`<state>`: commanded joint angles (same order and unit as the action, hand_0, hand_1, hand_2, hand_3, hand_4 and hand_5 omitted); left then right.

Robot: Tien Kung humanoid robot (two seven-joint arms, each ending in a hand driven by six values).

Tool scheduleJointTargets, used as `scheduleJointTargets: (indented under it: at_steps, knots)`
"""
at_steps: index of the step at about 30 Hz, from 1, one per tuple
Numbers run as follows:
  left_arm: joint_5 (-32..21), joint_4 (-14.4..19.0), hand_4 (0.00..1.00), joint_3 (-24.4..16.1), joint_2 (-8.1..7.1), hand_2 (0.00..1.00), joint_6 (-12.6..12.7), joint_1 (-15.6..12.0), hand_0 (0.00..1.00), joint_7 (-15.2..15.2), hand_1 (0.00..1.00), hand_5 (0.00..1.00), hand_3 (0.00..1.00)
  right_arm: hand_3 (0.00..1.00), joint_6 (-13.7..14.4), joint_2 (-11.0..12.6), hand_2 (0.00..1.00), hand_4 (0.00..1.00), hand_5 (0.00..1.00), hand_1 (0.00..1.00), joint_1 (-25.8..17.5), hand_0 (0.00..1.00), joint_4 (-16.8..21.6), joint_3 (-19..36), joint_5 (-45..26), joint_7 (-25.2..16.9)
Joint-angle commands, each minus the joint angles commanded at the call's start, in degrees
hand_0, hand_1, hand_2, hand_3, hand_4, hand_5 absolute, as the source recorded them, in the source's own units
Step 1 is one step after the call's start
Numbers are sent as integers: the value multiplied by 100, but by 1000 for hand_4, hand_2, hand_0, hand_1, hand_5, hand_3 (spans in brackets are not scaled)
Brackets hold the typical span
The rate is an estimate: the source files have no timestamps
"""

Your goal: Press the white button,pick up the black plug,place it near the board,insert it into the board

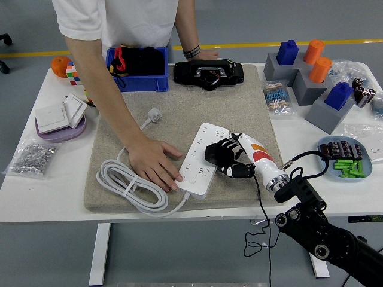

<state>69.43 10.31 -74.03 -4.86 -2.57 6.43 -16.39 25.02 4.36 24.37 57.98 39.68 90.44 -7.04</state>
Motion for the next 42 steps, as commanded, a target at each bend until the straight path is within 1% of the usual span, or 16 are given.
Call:
scheduleJointTargets:
  at_steps: [10,11,16,17,22,23,28,29,40,41,42]
  knots:
    - [6,0,663,2,3,585,-1,-8,707,-4,666,269,680,536,-21,-1,338,744,2,282,-12,352,-8,-18,16,20]
    - [6,0,662,1,4,585,-1,-5,707,-6,665,269,680,552,-19,-1,391,764,2,340,-10,405,-8,-18,20,16]
    - [5,0,662,5,2,585,-1,1,707,-4,665,269,680,552,-18,1,391,764,2,340,-8,405,-14,-15,8,-3]
    - [5,0,662,6,2,585,-1,1,707,-4,665,270,679,561,-17,1,467,803,2,427,-8,463,-14,-16,5,-6]
    - [0,0,662,4,3,585,0,-1,707,-3,665,270,679,561,-1,1,467,803,2,427,-11,463,-14,-14,-40,-42]
    - [-3,0,662,4,4,584,1,-2,707,-1,665,269,679,568,-5,0,510,853,2,471,-12,475,-13,-15,-43,-39]
    - [3,0,662,1,5,584,0,-2,707,-2,665,269,679,568,-25,0,510,853,2,471,-15,475,-1,-25,-57,-26]
    - [2,0,663,0,5,584,0,-3,707,-2,665,272,679,572,-37,-1,533,890,2,517,-17,490,4,-32,-55,-16]
    - [-3,0,663,0,6,584,1,5,707,-2,664,271,679,579,-102,-3,542,890,2,524,-9,493,29,-57,-48,39]
    - [1,0,662,-2,6,584,2,5,707,-1,664,271,679,585,-103,-3,554,903,2,546,-10,523,30,-55,-49,37]
    - [1,0,662,-2,6,584,2,5,707,-1,664,271,679,585,-107,-3,554,903,2,546,-10,523,34,-54,-46,42]
